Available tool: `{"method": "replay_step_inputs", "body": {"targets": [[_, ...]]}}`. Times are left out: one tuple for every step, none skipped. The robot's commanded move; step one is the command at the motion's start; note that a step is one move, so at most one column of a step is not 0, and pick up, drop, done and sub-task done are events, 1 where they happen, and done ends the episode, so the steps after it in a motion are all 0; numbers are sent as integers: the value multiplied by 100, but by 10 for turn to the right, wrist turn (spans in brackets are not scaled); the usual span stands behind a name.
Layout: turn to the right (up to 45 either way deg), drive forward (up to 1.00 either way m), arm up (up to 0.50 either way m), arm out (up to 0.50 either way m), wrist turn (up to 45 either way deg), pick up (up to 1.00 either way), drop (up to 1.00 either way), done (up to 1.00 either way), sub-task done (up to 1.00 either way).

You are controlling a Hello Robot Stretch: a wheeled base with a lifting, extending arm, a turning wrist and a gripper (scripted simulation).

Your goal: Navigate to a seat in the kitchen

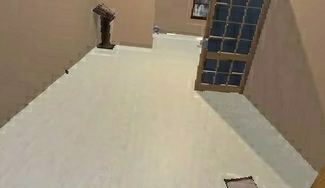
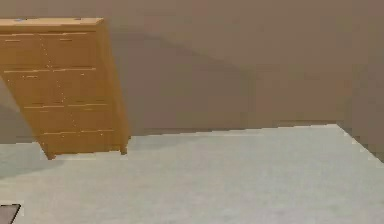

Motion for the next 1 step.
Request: {"method": "replay_step_inputs", "body": {"targets": [[0, 100, 0, 0, 0, 0, 0, 0, 0]]}}
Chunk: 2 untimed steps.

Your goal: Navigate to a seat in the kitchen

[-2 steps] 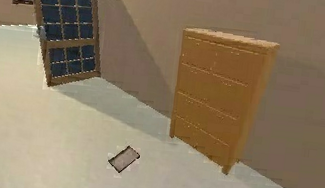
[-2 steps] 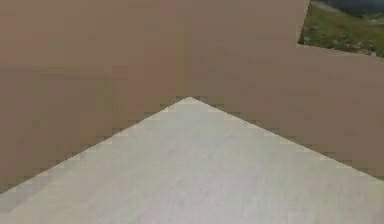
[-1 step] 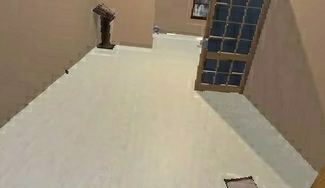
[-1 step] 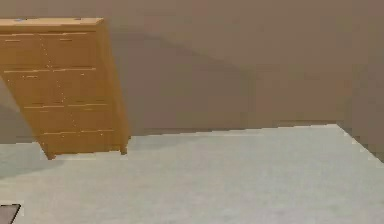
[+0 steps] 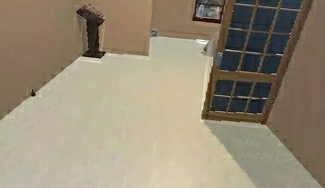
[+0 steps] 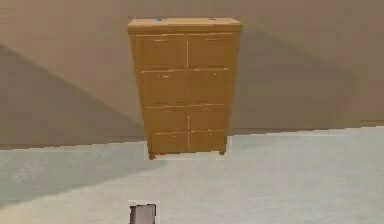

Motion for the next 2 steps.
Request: {"method": "replay_step_inputs", "body": {"targets": [[0, 100, 0, 0, 0, 0, 0, 0, 0], [0, 100, 0, 0, 0, 0, 0, 0, 0]]}}
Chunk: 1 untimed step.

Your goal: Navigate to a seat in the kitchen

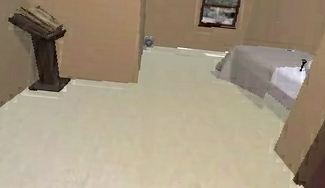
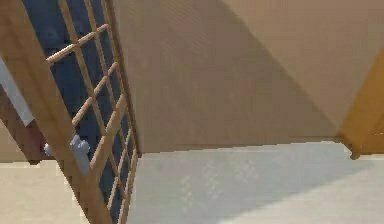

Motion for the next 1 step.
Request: {"method": "replay_step_inputs", "body": {"targets": [[0, 55, 0, 0, 0, 0, 0, 0, 0]]}}
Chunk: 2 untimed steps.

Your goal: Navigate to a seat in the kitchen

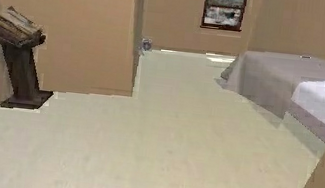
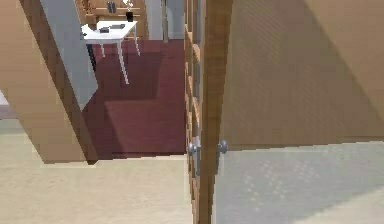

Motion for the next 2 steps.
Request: {"method": "replay_step_inputs", "body": {"targets": [[-30, 0, 0, 0, 0, 0, 0, 0, 0], [0, 10, 0, 0, 0, 0, 0, 0, 0]]}}
